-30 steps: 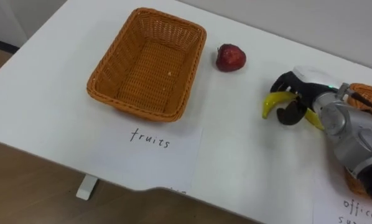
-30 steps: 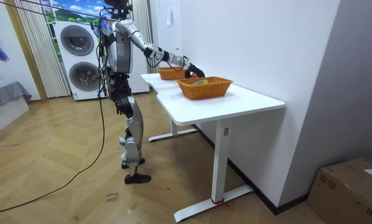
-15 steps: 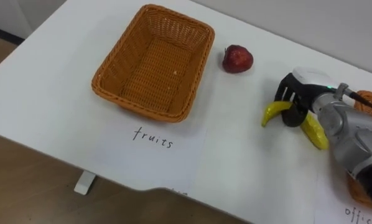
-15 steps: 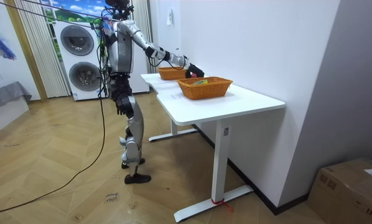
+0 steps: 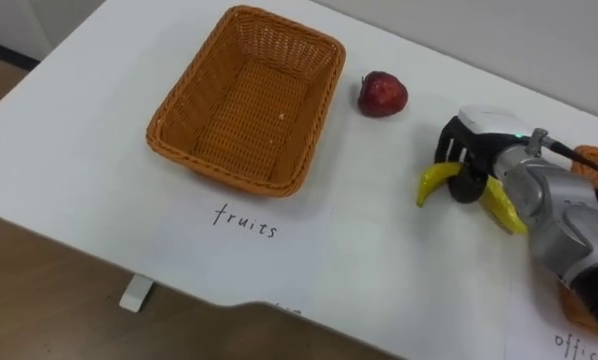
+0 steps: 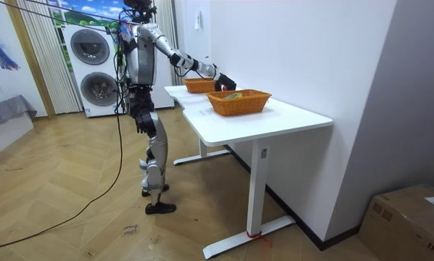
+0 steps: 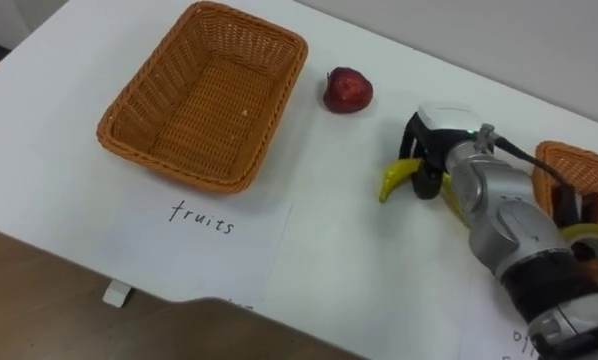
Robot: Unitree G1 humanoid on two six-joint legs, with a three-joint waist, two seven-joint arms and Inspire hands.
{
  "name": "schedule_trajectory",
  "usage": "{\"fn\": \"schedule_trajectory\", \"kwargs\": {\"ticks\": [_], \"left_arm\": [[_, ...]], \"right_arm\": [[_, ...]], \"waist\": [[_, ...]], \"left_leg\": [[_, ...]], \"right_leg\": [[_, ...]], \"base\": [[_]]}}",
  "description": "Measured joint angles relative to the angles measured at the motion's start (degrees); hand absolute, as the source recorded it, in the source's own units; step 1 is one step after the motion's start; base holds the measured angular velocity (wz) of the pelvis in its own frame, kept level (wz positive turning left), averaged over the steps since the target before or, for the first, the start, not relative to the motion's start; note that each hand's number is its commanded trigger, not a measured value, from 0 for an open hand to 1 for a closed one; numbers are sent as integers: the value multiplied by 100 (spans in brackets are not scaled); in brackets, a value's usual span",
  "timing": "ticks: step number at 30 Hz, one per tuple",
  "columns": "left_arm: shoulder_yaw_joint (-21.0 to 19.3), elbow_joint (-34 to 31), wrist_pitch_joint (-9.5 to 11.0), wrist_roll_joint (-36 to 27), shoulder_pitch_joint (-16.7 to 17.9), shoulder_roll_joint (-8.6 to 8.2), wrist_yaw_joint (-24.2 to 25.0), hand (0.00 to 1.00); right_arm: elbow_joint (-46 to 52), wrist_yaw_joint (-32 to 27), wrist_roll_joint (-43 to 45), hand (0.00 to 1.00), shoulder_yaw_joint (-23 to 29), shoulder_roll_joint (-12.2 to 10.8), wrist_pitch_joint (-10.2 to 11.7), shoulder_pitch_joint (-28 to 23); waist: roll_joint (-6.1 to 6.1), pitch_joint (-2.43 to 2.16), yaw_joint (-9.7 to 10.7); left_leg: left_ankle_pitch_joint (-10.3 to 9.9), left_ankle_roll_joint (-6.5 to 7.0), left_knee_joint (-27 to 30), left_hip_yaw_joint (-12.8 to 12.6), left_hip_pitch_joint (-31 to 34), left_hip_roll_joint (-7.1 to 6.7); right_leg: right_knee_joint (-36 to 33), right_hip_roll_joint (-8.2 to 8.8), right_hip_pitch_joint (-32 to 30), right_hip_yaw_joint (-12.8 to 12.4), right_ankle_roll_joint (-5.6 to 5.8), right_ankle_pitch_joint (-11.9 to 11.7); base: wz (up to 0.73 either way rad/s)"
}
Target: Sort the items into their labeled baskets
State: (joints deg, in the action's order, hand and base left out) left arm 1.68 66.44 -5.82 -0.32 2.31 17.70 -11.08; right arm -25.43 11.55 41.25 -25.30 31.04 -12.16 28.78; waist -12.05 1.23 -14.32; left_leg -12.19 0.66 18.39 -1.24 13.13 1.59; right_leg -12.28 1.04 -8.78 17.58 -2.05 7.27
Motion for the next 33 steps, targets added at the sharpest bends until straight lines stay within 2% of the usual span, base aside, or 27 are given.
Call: {"fn": "schedule_trajectory", "kwargs": {"ticks": [8,11,15,18,20,22,23,24,28,33], "left_arm": [[-57,45,5,-1,35,1,47,0],[-226,36,47,0,166,-1,53,0],[-394,49,76,-9,316,-5,50,0],[-435,46,84,-7,331,-22,48,0],[-490,49,96,-13,348,-35,49,0],[-571,25,118,-13,411,-46,48,0],[-614,22,113,-12,446,-60,46,0],[-614,14,111,-11,473,-66,46,0],[-625,-50,88,-9,648,-82,53,0],[-639,-296,80,2,798,-103,74,0]], "right_arm": [[874,349,-11,100,0,0,87,-92],[1159,449,-40,100,13,23,96,-98],[2053,481,-7,100,79,259,83,-140],[2432,483,-6,100,190,278,85,-139],[2568,494,-12,100,217,279,89,-137],[2672,578,-44,100,290,280,91,-137],[2747,606,-47,100,377,280,91,-137],[2782,614,-70,100,419,280,85,-139],[3085,614,-268,100,661,280,88,-140],[3167,610,-348,100,781,280,87,-145]], "waist": [[-88,-2,26],[-141,-12,117],[-138,-9,203],[-124,1,193],[-82,24,175],[-92,5,184],[-68,21,205],[-58,16,212],[4,-65,307],[91,-118,353]], "left_leg": [[2,-2,-70,-20,-62,1],[2,-2,-78,-19,-144,-1],[0,0,-134,-40,-256,-2],[1,-1,-211,-38,-399,-7],[2,-3,-283,-35,-536,-7],[2,-3,-306,-36,-599,-9],[3,-1,-306,-26,-641,-15],[2,-1,-310,-26,-663,-16],[5,4,-378,-2,-816,-21],[19,6,-470,-16,-1031,-29]], "right_leg": [[62,-3,43,-14,0,0],[68,-3,106,-15,0,0],[99,-7,194,-26,1,-1],[171,-15,344,-28,2,-1],[175,-17,461,-28,2,0],[172,-15,516,-28,3,0],[175,-12,564,-28,3,0],[174,-12,584,-36,4,0],[177,-18,722,-116,6,2],[179,-16,889,-173,28,15]], "base": [[0],[0],[-3],[0],[0],[0],[0],[0],[1],[-1]]}}
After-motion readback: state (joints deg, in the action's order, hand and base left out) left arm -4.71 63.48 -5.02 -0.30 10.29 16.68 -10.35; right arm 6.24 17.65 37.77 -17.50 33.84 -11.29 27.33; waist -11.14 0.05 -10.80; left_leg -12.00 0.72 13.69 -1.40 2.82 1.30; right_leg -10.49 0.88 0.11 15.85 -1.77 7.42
